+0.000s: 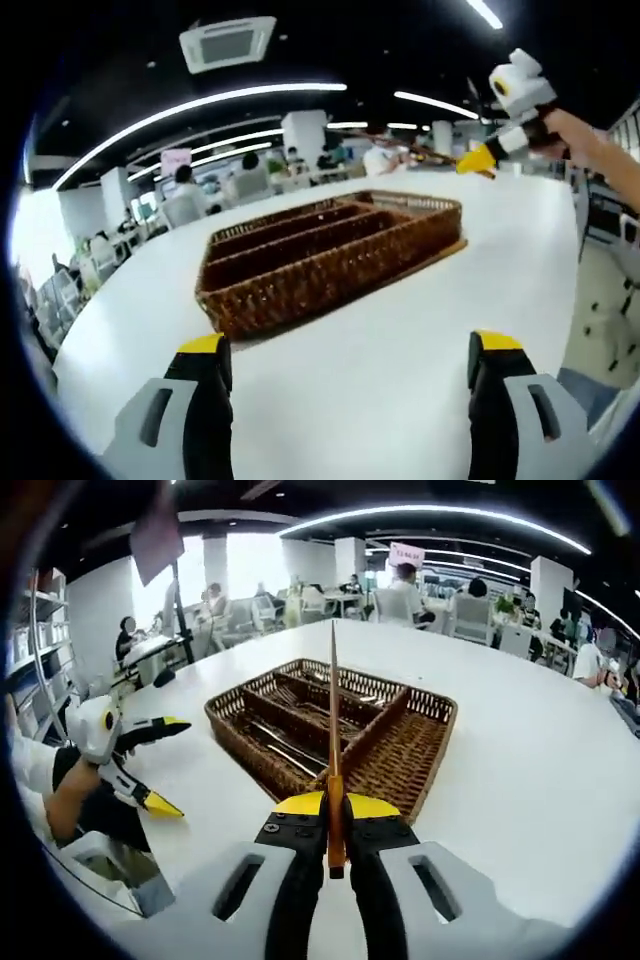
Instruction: Arrange the knives, forks, and spoons in their matching storage slots by inserting each utensil handle-first until every utensil is classified and aligned in the correct compartment
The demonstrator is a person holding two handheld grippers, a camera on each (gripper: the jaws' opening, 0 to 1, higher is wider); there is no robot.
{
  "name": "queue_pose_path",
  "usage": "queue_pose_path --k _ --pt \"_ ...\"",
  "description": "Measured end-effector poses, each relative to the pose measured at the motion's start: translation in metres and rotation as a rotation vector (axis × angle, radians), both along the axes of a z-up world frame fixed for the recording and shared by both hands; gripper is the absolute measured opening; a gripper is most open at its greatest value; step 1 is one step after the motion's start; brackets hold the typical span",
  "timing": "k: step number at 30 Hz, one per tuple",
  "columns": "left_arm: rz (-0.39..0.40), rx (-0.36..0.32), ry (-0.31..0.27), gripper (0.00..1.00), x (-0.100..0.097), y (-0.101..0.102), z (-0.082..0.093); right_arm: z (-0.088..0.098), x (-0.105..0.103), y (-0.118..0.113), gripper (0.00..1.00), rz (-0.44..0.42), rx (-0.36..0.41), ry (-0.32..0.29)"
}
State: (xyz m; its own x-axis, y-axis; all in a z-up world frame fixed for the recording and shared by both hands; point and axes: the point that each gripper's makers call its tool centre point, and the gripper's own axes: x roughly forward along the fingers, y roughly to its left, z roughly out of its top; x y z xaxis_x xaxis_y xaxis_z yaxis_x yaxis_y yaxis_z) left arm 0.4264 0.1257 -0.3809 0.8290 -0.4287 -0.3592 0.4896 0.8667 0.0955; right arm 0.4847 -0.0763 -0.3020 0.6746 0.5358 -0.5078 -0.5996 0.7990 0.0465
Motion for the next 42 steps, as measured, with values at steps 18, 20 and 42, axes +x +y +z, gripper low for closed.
queue_pose_path --k 18,20,42 --pt "0.030 -0.047 -0.050 0.99 -0.018 0.009 0.005 -0.041 0.059 -0.007 0.06 -0.229 -0.051 0.176" --pt "0.025 -0.053 -0.050 0.99 -0.019 0.007 0.006 -0.045 0.059 -0.009 0.06 -0.253 -0.038 0.202" --pt "0.031 -0.073 -0.069 0.95 -0.042 0.009 0.008 -0.078 0.077 -0.027 0.06 -0.461 -0.030 0.370"
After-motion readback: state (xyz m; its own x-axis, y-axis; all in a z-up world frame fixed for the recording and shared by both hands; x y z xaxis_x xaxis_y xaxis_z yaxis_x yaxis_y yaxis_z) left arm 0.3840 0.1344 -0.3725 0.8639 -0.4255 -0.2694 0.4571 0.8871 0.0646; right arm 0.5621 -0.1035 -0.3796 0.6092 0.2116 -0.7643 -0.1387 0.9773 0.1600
